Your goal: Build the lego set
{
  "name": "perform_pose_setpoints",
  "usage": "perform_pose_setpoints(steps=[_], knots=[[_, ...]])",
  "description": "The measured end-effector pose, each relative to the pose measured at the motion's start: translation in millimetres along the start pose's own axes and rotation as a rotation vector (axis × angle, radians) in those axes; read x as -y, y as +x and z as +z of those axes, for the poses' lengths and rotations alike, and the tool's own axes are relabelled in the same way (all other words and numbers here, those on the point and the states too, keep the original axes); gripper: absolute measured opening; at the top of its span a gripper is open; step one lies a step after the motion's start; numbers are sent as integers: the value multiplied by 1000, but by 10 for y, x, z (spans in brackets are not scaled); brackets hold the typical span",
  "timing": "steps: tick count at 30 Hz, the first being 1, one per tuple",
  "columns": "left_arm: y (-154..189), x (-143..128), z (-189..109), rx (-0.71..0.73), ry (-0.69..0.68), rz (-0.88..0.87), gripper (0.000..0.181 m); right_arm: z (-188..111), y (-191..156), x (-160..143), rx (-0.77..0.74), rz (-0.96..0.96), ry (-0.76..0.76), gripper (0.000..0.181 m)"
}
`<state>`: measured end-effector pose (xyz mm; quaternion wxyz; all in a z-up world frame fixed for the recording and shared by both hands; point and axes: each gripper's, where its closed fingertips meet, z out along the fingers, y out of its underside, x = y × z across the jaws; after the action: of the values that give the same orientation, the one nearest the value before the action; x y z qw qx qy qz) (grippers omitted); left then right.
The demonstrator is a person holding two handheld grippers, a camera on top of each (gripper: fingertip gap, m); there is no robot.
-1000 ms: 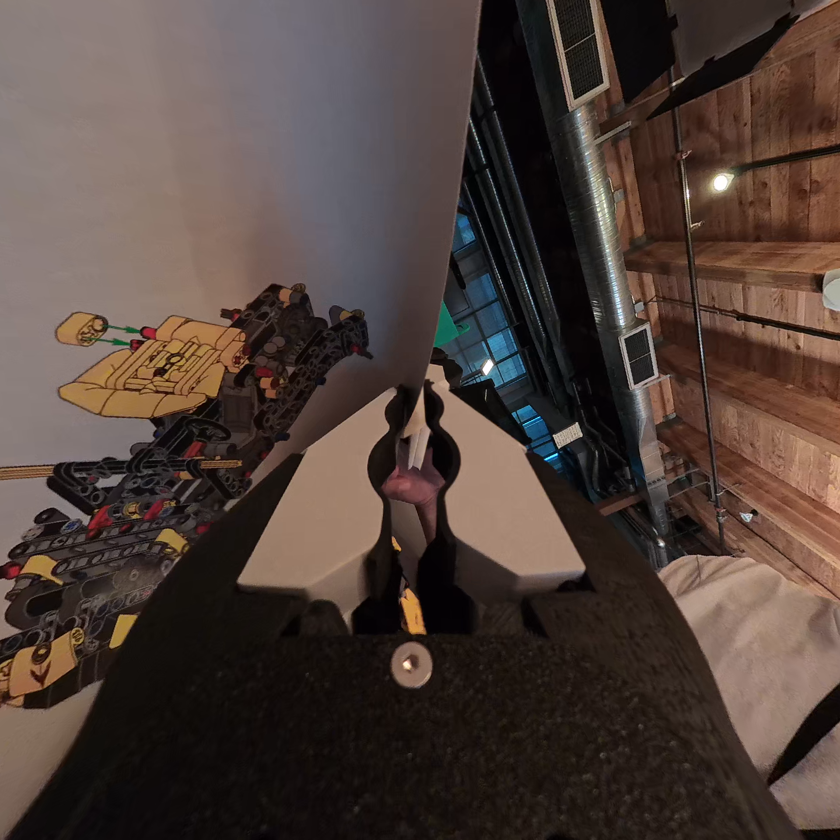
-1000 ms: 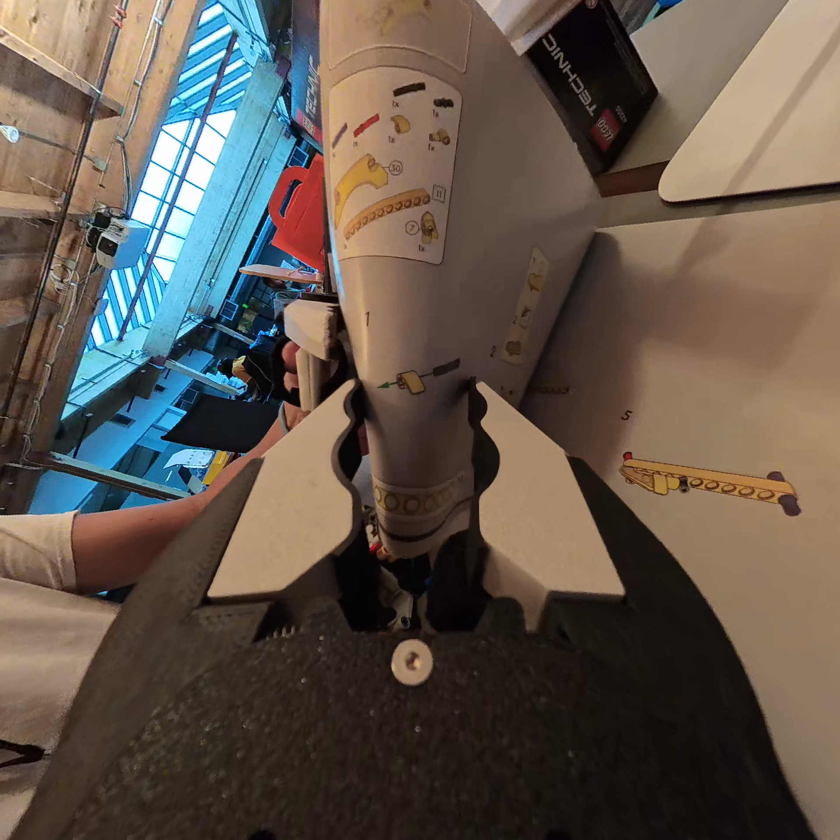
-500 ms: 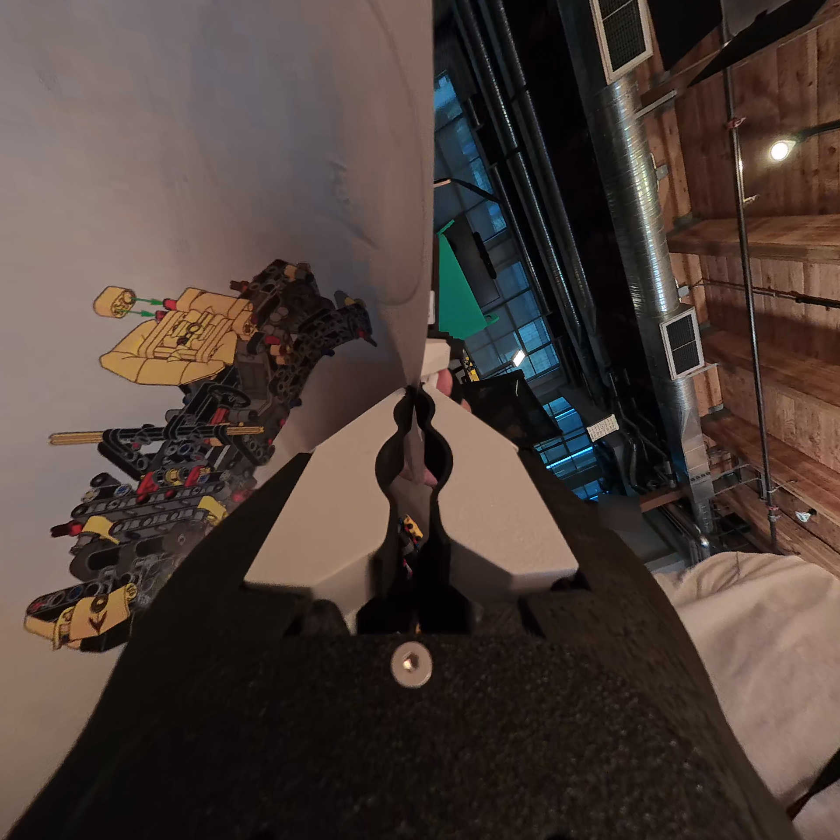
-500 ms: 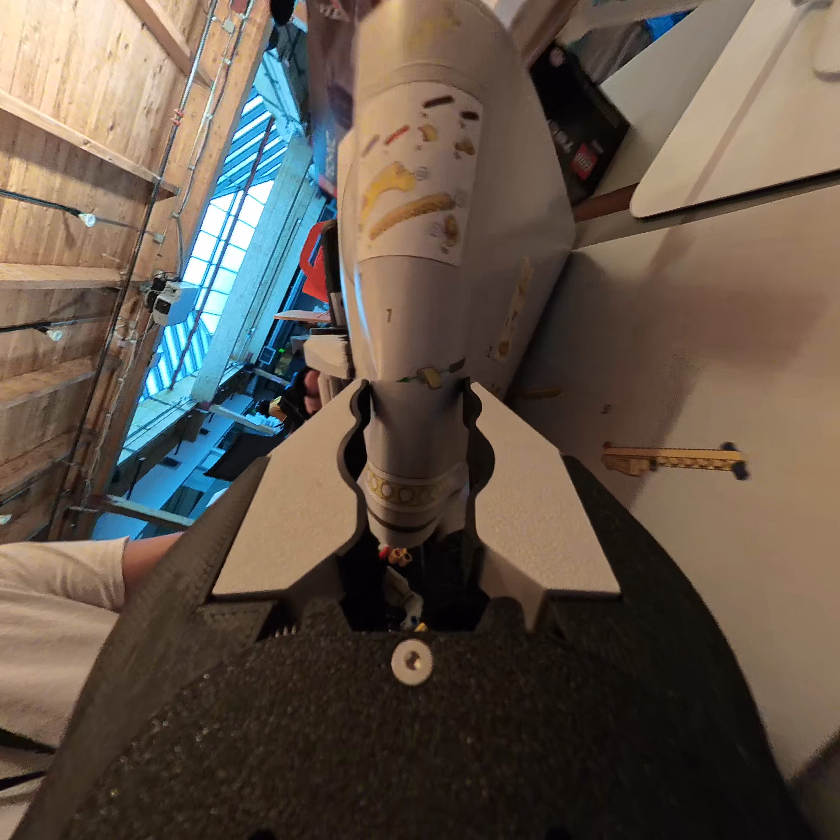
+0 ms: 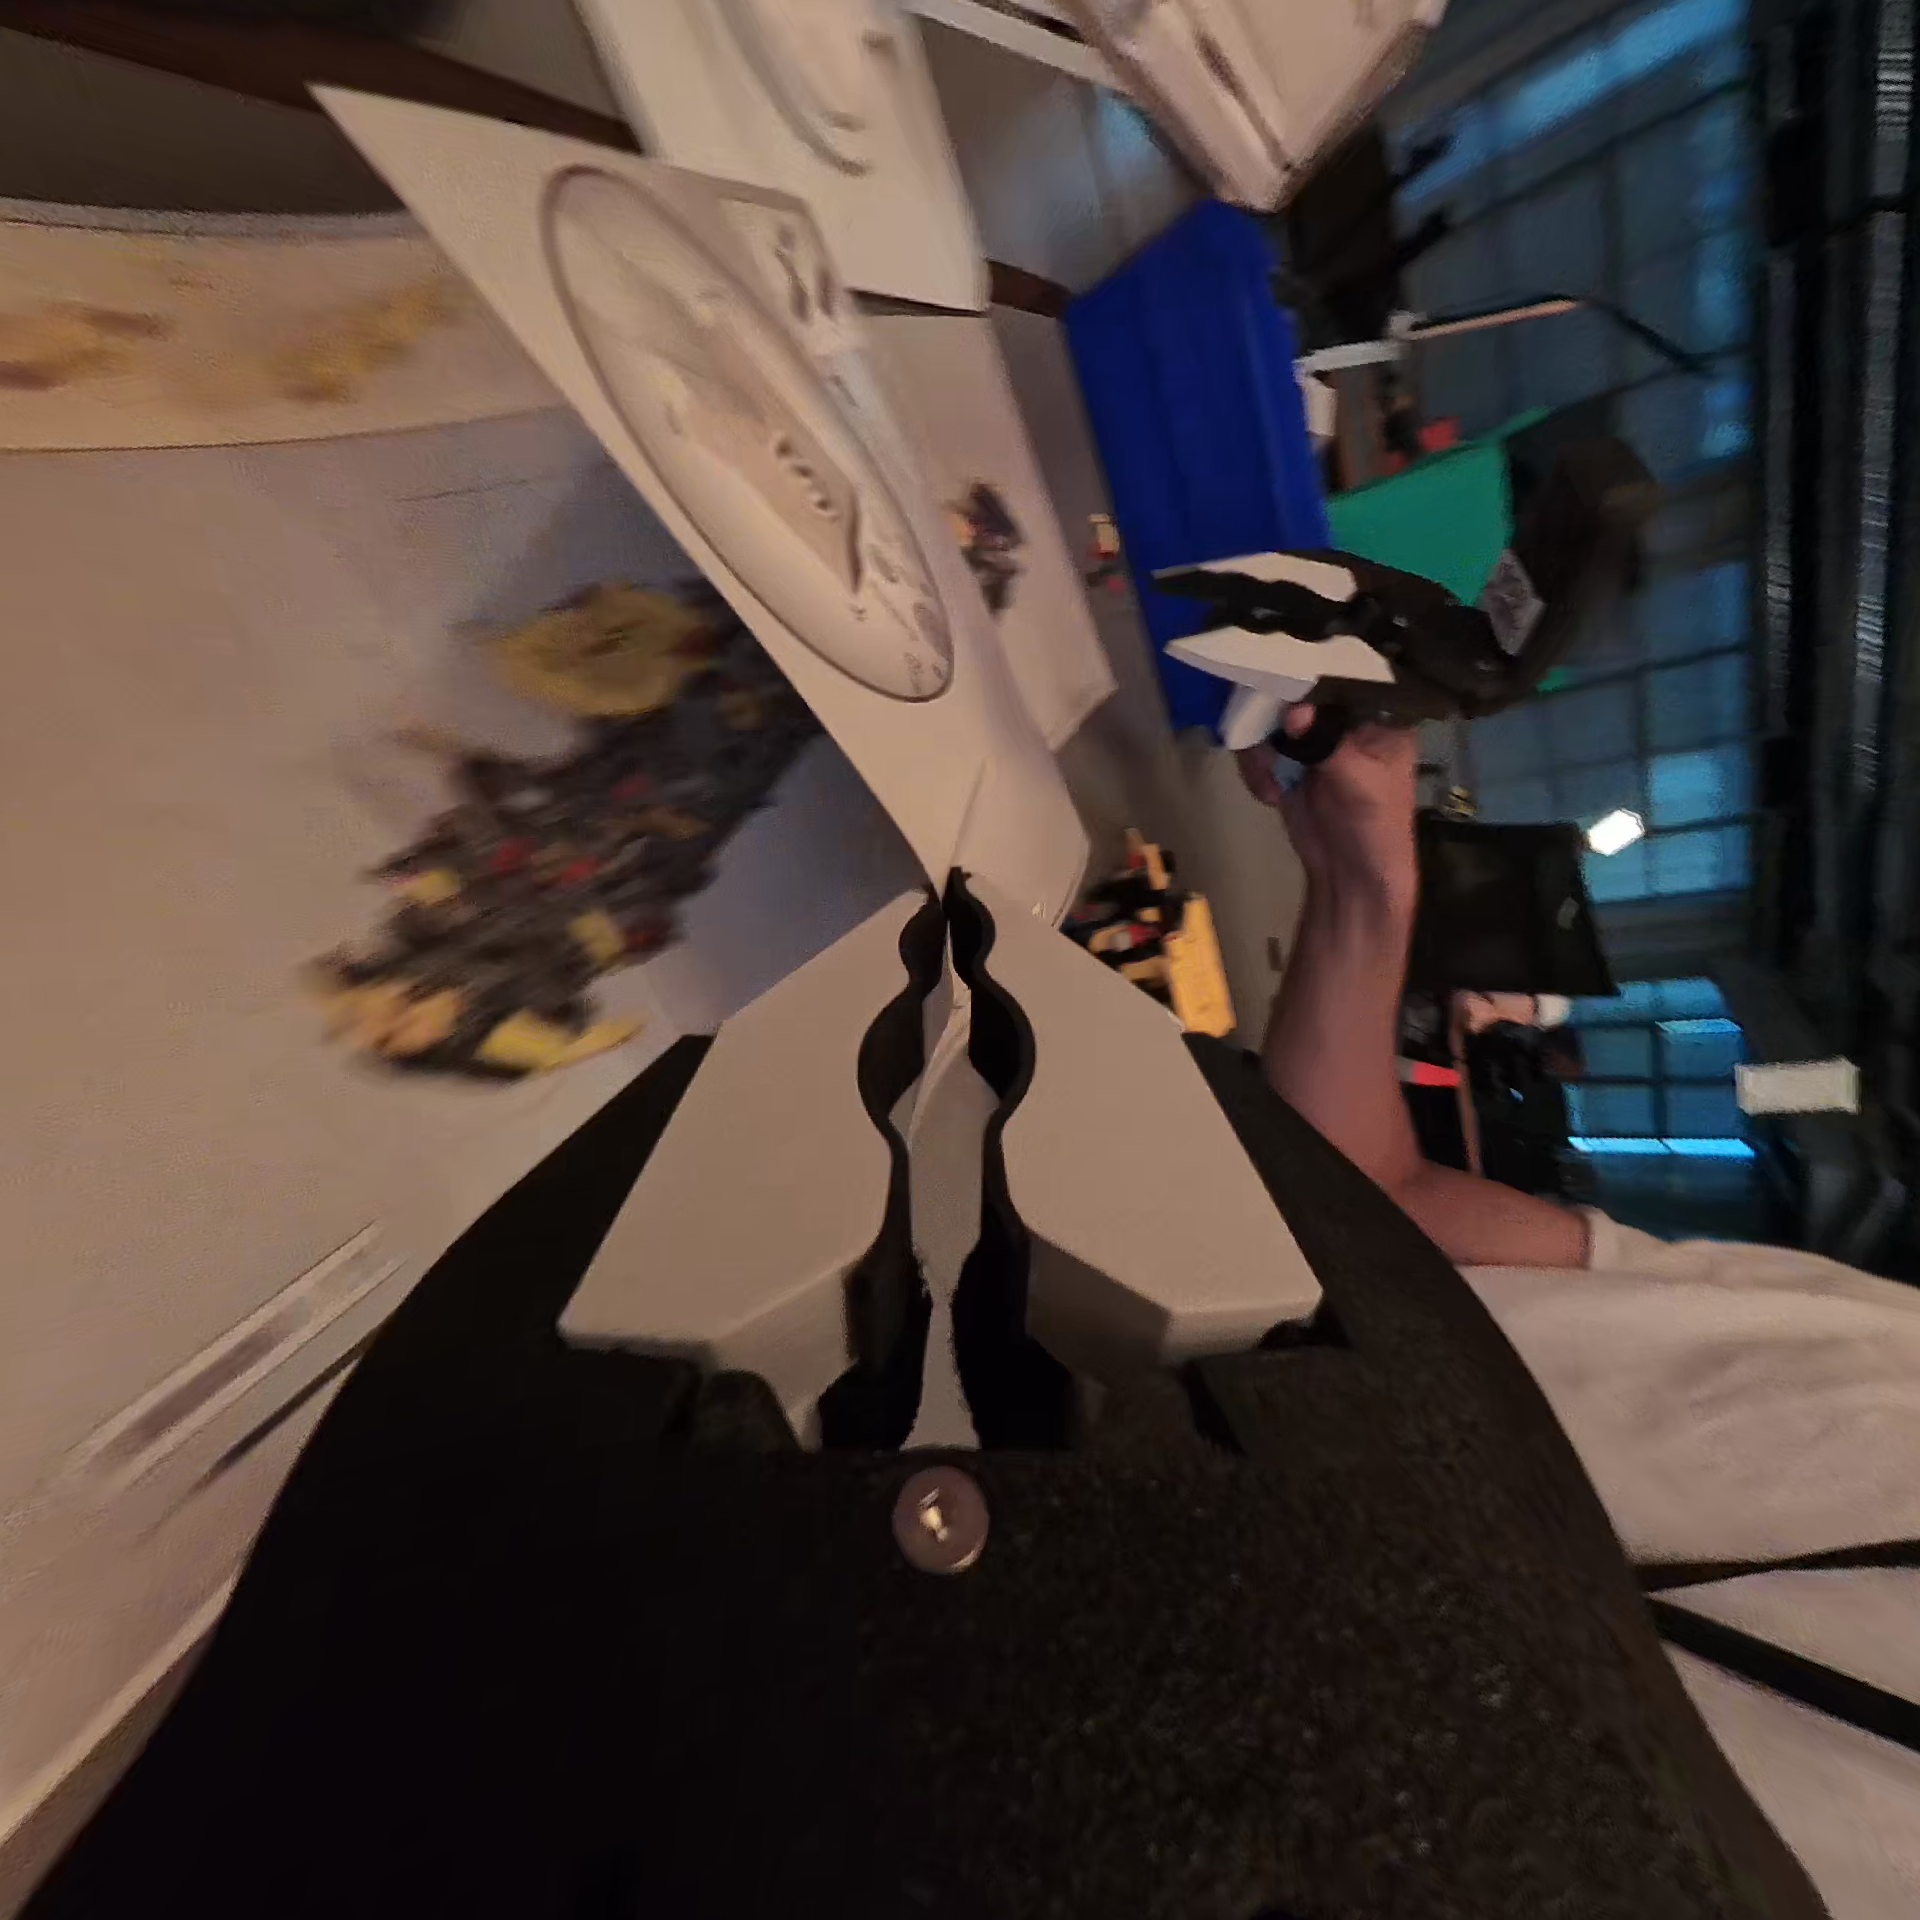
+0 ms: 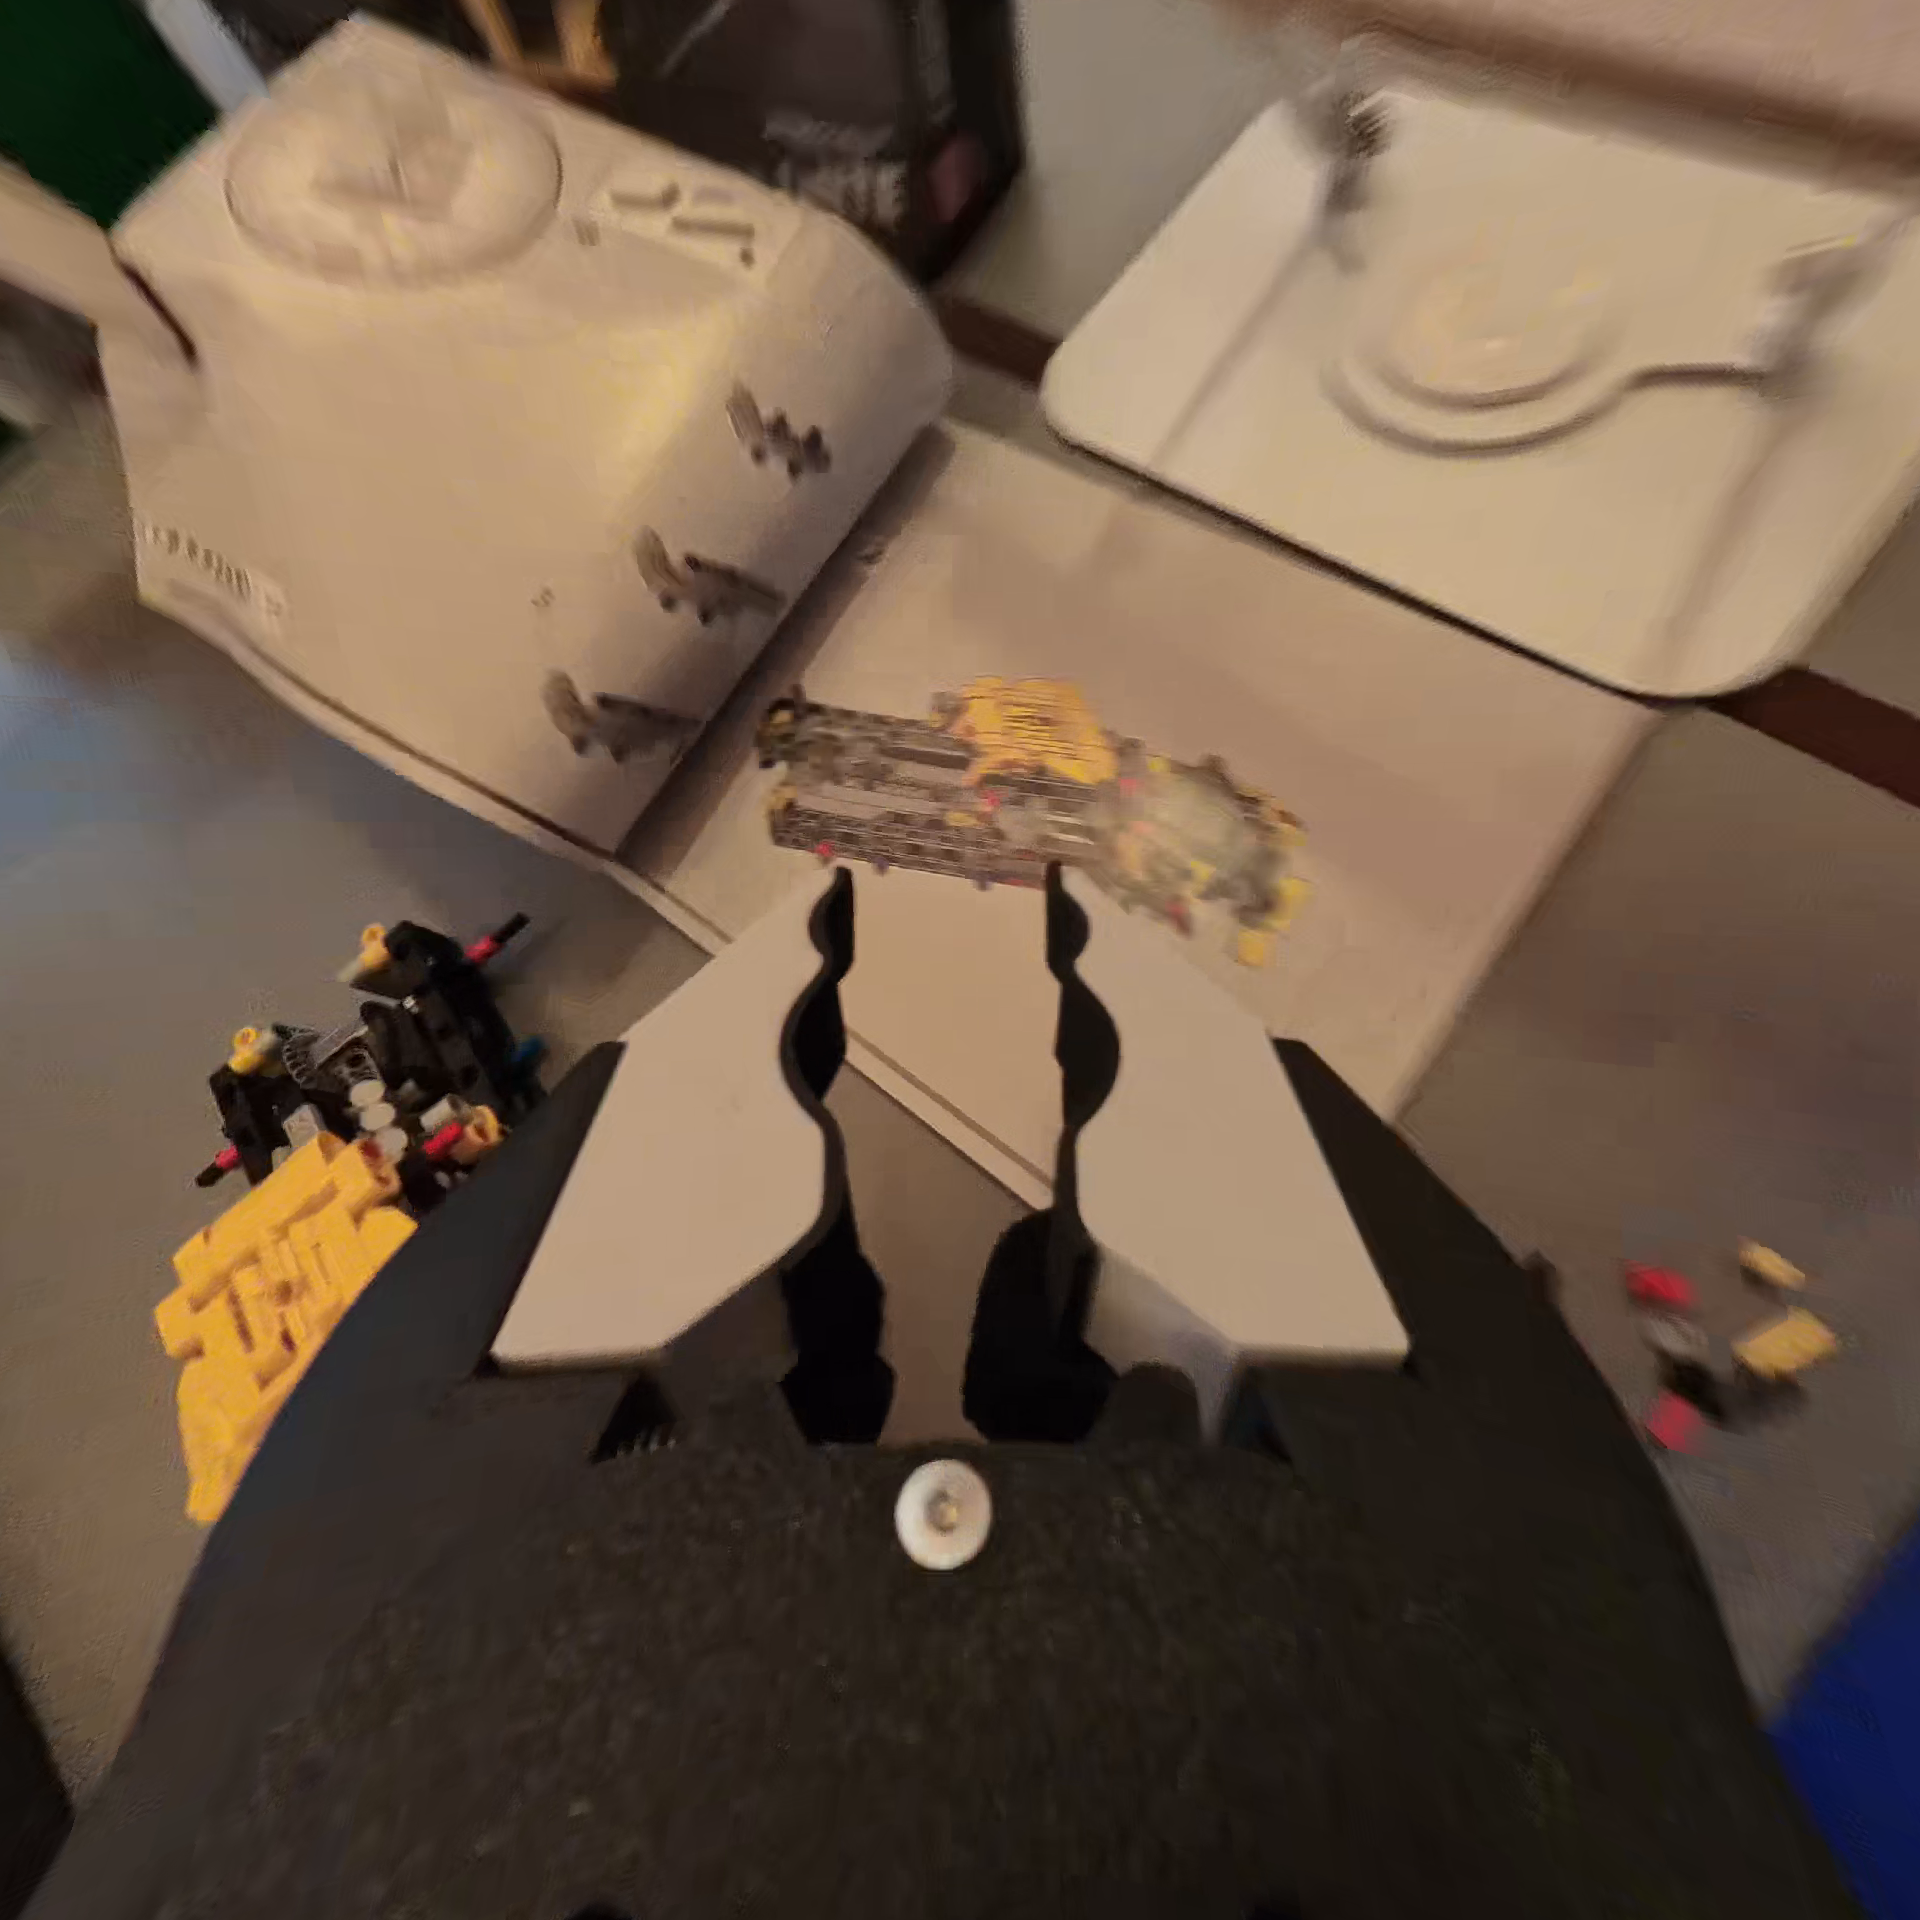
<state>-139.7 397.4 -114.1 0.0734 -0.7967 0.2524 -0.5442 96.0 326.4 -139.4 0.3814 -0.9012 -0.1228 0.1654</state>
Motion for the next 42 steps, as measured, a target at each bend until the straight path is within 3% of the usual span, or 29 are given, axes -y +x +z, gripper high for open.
perform_pose_setpoints(steps=[3,5,8,11,13,15,18,23,27,30,32,33,34,37,39,42], knots=[[-365,-25,-501,151,-31,-23,0,389,-516,85,216,-73,-53,0],[-547,-42,-713,220,-48,-46,0,556,-878,146,360,-165,-93,0],[-717,-83,-865,259,-86,-84,0,839,-1188,113,434,-373,-174,0],[-867,-163,-895,298,-146,-104,0,1084,-1216,65,394,-509,-251,0],[-949,-203,-879,319,-172,-105,0,1192,-1229,133,378,-568,-207,0],[-995,-234,-860,337,-190,-98,0,1214,-1345,138,431,-597,-196,0],[-1065,-182,-918,401,-169,-47,0,1270,-1368,130,395,-670,-195,0],[-1225,-327,-960,592,-249,69,0,1371,-1432,50,434,-665,-200,0],[-1178,-111,-1189,792,-140,166,26,1439,-1419,2,408,-716,-216,0],[-750,254,-1285,960,65,362,28,1461,-1419,-24,429,-695,-226,0],[-391,421,-882,904,145,473,23,1475,-1431,-32,446,-681,-212,0],[-287,416,-529,828,106,514,7,1482,-1436,-34,451,-679,-202,0],[-254,434,-174,756,74,533,0,1485,-1439,-36,454,-676,-193,0],[-451,596,646,589,25,451,0,1484,-1436,-37,459,-660,-170,0],[-538,651,953,489,12,355,0,1485,-1436,-37,455,-649,-165,0],[-667,547,1149,472,-39,311,0,1487,-1438,-36,453,-634,-160,0]])
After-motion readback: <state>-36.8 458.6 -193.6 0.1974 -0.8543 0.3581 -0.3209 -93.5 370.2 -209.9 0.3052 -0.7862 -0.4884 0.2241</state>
